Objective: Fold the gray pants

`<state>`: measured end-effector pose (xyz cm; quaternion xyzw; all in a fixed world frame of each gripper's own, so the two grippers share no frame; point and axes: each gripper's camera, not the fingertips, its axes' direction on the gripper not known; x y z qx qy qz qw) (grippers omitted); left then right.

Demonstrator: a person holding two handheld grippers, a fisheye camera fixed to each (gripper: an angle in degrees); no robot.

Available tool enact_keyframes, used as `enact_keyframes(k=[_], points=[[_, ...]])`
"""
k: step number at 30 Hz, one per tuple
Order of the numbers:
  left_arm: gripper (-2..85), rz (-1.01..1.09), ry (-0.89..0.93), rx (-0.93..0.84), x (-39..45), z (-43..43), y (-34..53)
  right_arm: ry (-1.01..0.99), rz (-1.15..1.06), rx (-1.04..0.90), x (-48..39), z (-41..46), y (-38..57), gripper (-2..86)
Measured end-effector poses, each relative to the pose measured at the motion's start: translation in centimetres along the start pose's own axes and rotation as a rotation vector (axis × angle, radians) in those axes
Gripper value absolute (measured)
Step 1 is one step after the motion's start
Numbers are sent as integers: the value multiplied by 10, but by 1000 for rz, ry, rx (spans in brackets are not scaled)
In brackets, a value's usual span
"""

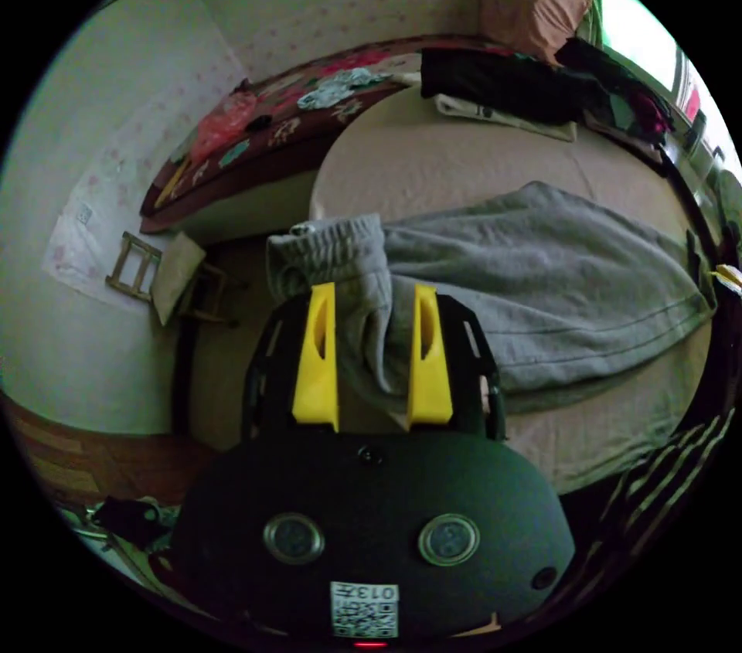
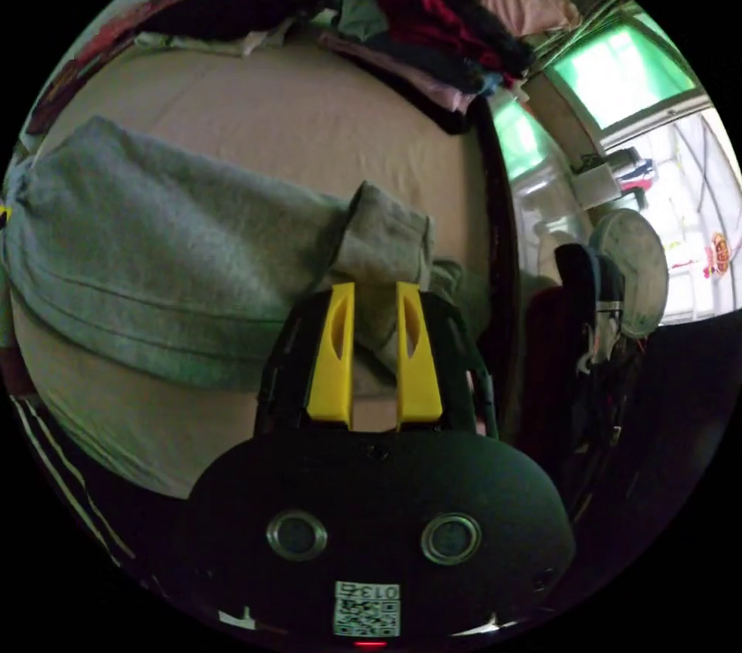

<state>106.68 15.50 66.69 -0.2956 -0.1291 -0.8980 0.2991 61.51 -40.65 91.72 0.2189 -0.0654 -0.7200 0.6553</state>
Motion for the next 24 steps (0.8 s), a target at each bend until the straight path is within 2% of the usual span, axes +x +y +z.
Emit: enact_keyframes(k=[3,6,8,12,16,20,24], points=[[55,-2,65,-39,-27,13,-3,-58,73,-56,13,-3,-16,20],[36,-22,72,-19,-57,8,1,51,153,-106,32,-10,-19,13],[31,-98,115,25,-93,2,12,58,195,-122,43,-16,-21,13],[31,-261,176,-37,-148,19,34,113,290,-143,49,-36,-25,39],[43,-441,355,-37,-200,46,49,117,403,-71,34,-69,-40,64],[72,-597,521,20,-246,65,53,4,247,34,-22,-97,-90,64],[90,-618,634,128,-277,60,47,-190,-58,160,-120,-129,-177,49]])
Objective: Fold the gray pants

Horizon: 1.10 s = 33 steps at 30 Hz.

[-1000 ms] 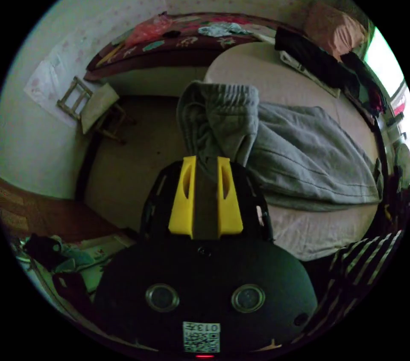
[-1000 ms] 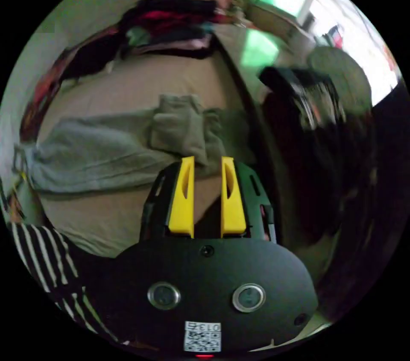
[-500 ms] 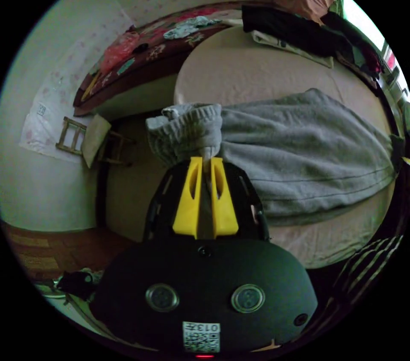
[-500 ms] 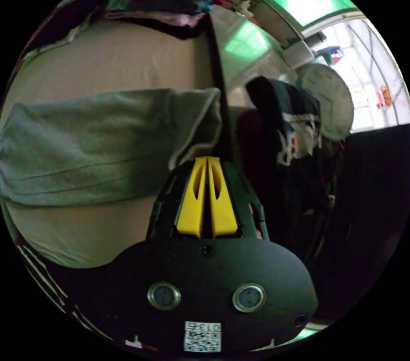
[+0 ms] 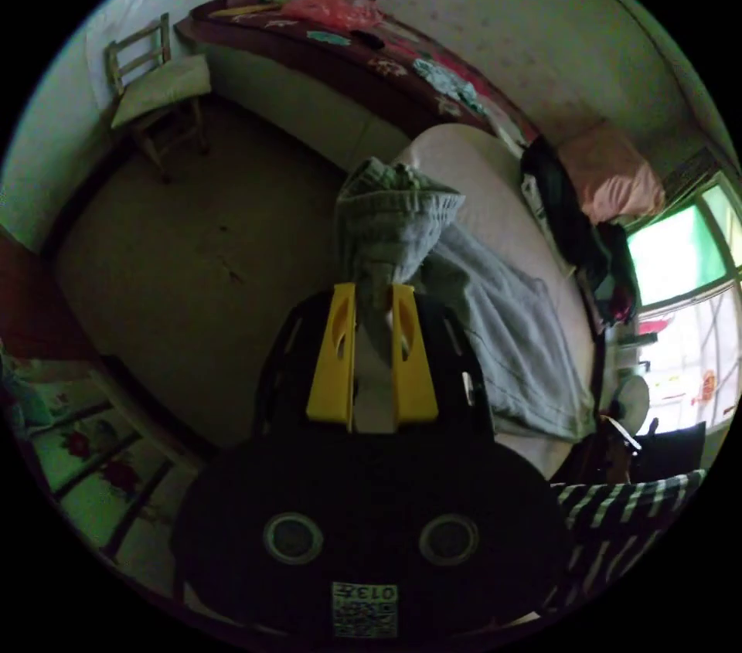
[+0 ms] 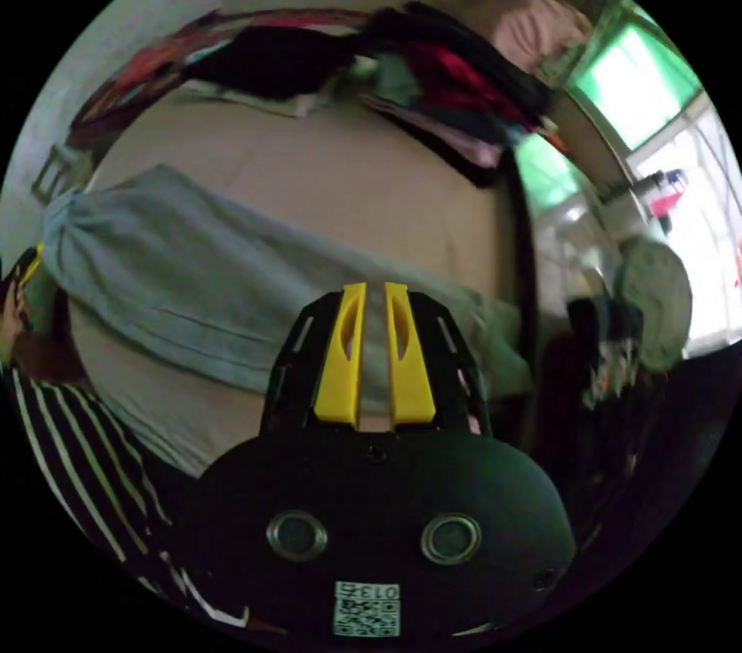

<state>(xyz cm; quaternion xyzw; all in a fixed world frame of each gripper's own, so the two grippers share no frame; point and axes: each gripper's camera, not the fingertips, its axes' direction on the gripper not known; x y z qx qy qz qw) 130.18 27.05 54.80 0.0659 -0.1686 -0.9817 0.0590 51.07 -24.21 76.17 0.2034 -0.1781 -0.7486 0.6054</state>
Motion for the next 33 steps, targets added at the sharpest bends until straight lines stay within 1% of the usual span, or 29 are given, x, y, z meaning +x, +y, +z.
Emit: enact_keyframes(k=[2,3,5,7,8,10,12,13,14,16,17,18,19,20,22,23,25,26,28,30,33], points=[[94,71,-43,51,6,-18,-25,-52,-96,46,-43,-1,-43,46],[94,93,-58,73,9,-23,-31,-112,-170,70,-72,-3,-72,46],[102,250,-118,124,26,-39,-63,-177,-249,97,-116,-5,-115,49],[123,386,-218,80,42,-35,-88,-333,-370,124,-177,-11,-167,56],[132,461,-250,34,51,-25,-106,-350,-406,122,-194,-11,-179,57],[134,541,-271,-52,60,-3,-134,-354,-575,126,-261,-14,-218,53],[110,597,-261,-112,65,18,-163,-336,-670,142,-306,-16,-243,53],[91,632,-304,-158,65,32,-184,-349,-727,121,-332,-15,-259,55],[74,671,-364,-140,62,40,-205,-367,-749,108,-343,-16,-267,55],[73,716,-417,-133,47,47,-236,-483,-767,80,-376,-19,-299,60],[90,719,-355,-180,32,51,-256,-512,-748,78,-380,-21,-307,62],[98,702,-314,-217,22,53,-267,-583,-690,61,-386,-22,-326,66],[98,647,-236,-292,0,59,-286,-680,-636,28,-391,-22,-346,69],[99,599,-153,-364,-23,67,-301,-727,-605,11,-394,-20,-356,71],[98,522,-47,-437,-54,79,-320,-867,-489,-57,-407,-13,-398,78],[95,462,77,-474,-71,85,-331,-902,-464,-79,-411,-10,-408,80],[92,409,223,-493,-91,91,-347,-998,-401,-184,-431,4,-443,84],[93,389,287,-506,-102,96,-357,-997,-406,-207,-437,7,-450,85],[102,366,355,-538,-117,102,-370,-940,-438,-282,-462,15,-471,91],[114,363,375,-545,-130,106,-382,-923,-447,-324,-476,19,-484,95],[130,384,411,-535,-146,107,-398,-997,-443,-401,-492,20,-502,90]])
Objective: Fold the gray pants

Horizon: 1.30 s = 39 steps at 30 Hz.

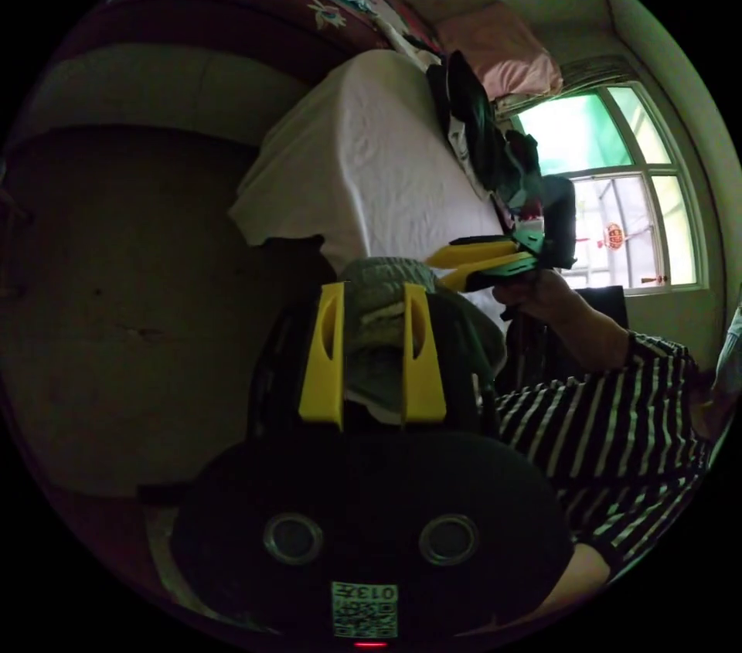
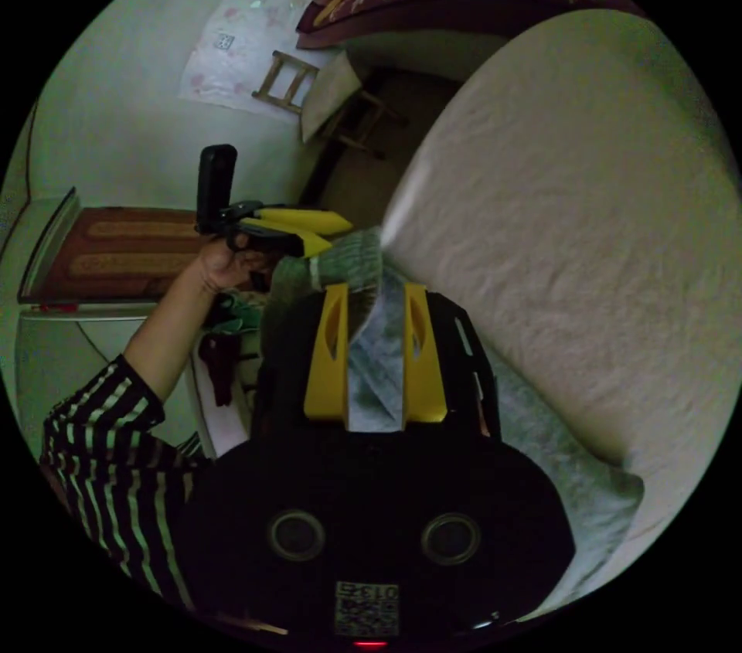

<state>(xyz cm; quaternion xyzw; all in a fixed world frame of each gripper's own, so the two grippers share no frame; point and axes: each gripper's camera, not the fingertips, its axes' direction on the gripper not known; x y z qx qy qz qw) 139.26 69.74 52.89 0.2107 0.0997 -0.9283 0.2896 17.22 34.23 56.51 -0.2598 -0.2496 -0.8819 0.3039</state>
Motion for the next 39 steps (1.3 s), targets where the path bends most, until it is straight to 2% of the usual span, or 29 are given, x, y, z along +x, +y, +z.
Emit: enact_keyframes(k=[3,5,8,10,13,15,18,20,22,24,26,27,28,31,35,36,39], points=[[142,3,22,11,-22,-11,-6,-72,-9,-15,-12,-2,-20,65],[138,13,61,4,-36,-18,-12,-43,-46,-26,-28,-5,-31,51],[132,96,65,-33,-34,-20,-19,128,-209,-57,-70,-13,-43,34],[133,152,59,-55,-30,-23,-22,256,-412,-89,-112,-23,-45,28],[112,228,127,-61,-27,-29,-28,408,-599,-141,-154,-30,-42,22],[93,308,73,-70,-15,-31,-31,476,-658,-166,-174,-31,-42,18],[74,455,-225,-39,18,-43,-29,645,-702,-211,-204,-21,-40,15],[71,516,-457,70,44,-51,-13,790,-732,-196,-223,-15,-34,14],[68,441,-499,188,43,-53,4,881,-717,-141,-242,-11,-27,13],[41,258,-417,336,19,-60,24,953,-719,-94,-253,-3,-19,14],[17,-76,-300,475,-28,-76,56,1035,-729,-69,-264,9,-12,16],[16,-131,-298,504,-36,-80,64,1060,-745,-40,-273,12,-9,17],[14,-154,-337,489,-43,-85,74,1059,-754,-11,-282,11,-8,19],[23,-180,-476,233,-54,-73,76,927,-743,24,-299,6,-18,20],[68,-228,-179,214,-71,-42,86,701,-578,7,-287,-22,-48,22],[78,-229,-153,226,-71,-39,86,594,-525,-4,-277,-38,-54,23],[106,-228,73,282,-78,-23,81,364,-424,-90,-245,-64,-54,26]])
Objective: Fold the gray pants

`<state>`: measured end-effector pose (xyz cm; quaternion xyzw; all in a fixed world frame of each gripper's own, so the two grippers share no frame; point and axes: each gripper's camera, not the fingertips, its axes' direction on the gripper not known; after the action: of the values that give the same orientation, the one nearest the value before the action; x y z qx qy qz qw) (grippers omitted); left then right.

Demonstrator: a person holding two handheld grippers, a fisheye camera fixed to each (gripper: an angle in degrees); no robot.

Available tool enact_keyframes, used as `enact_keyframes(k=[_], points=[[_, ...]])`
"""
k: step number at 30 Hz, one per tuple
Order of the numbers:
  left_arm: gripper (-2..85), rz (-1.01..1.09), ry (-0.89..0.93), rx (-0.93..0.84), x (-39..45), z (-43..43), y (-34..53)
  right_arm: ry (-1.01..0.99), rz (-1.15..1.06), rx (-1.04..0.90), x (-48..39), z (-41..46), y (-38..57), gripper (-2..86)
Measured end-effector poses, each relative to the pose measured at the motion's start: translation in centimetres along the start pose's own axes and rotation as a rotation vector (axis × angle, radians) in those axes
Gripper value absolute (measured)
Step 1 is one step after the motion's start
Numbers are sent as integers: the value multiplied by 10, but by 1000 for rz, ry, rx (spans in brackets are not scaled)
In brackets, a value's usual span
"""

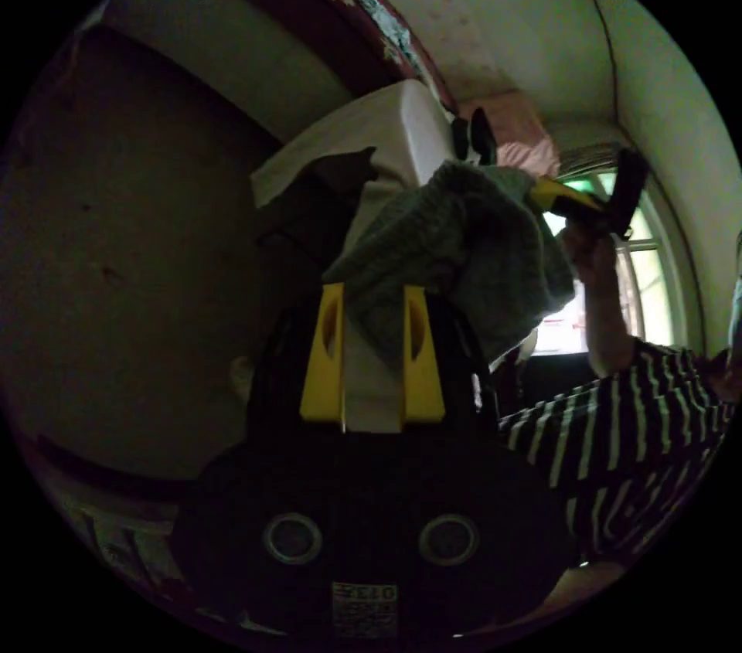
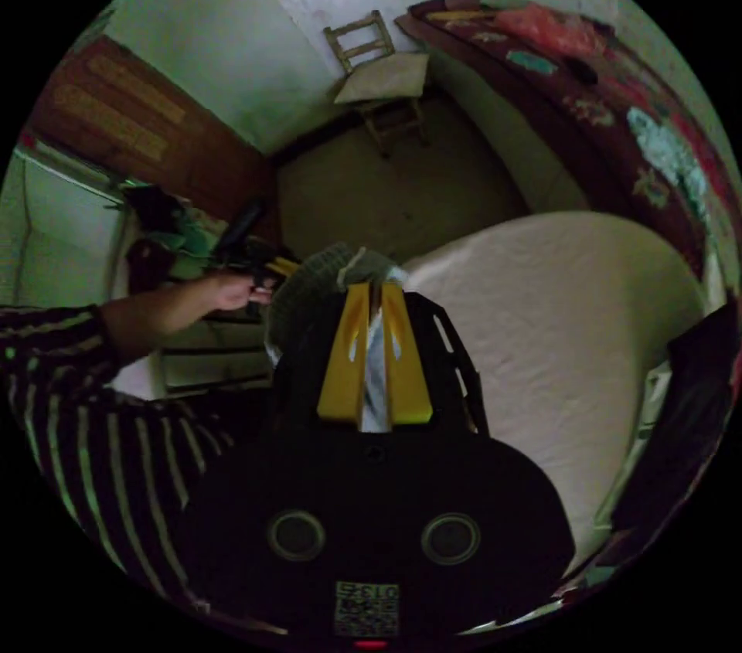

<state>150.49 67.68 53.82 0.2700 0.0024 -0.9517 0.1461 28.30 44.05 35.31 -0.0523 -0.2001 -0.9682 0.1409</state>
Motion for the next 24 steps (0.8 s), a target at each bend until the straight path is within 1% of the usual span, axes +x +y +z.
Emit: enact_keyframes(k=[1,2,4,6,7,8,9,10,11,12,13,14,16,18,19,20,21,22,23,24], points=[[106,-6,57,0,-3,5,-2,-89,50,-31,15,1,7,28],[105,-8,90,-7,-4,9,-4,-130,75,-30,21,0,11,29],[97,1,116,-36,-1,12,-8,-225,125,-24,35,0,22,34],[66,42,78,-65,11,13,-9,-250,137,-35,36,3,24,40],[22,89,32,-76,23,11,-8,-272,136,-37,34,5,23,44],[12,168,0,-39,40,6,-6,-289,135,-43,32,6,22,46],[8,199,-9,-9,49,2,-5,-314,128,-53,26,8,21,43],[4,243,-30,21,65,-2,-2,-278,95,-47,14,5,20,35],[1,288,-74,5,80,-1,1,-238,66,-44,5,3,21,34],[0,303,-90,-5,85,1,3,-155,-21,-53,-16,-2,23,31],[-1,325,-130,-48,95,7,6,-53,-153,-91,-44,-7,29,29],[-2,332,-217,-80,102,11,11,15,-232,-113,-60,-8,34,28],[-2,346,-265,-73,112,13,17,312,-570,-204,-124,-10,70,25],[-1,386,-271,-85,127,17,19,418,-734,-233,-158,-11,103,24],[0,440,-316,-86,143,21,21,470,-811,-232,-177,-10,125,22],[2,487,-379,-73,159,26,20,493,-842,-226,-185,-8,136,22],[4,515,-388,-69,167,30,20,540,-887,-228,-199,-1,157,21],[7,591,-332,-81,182,39,19,582,-903,-236,-209,7,174,20],[11,667,-232,-127,195,53,17,597,-904,-239,-213,11,182,19],[13,708,-189,-170,200,61,17,606,-896,-240,-220,17,195,18]])
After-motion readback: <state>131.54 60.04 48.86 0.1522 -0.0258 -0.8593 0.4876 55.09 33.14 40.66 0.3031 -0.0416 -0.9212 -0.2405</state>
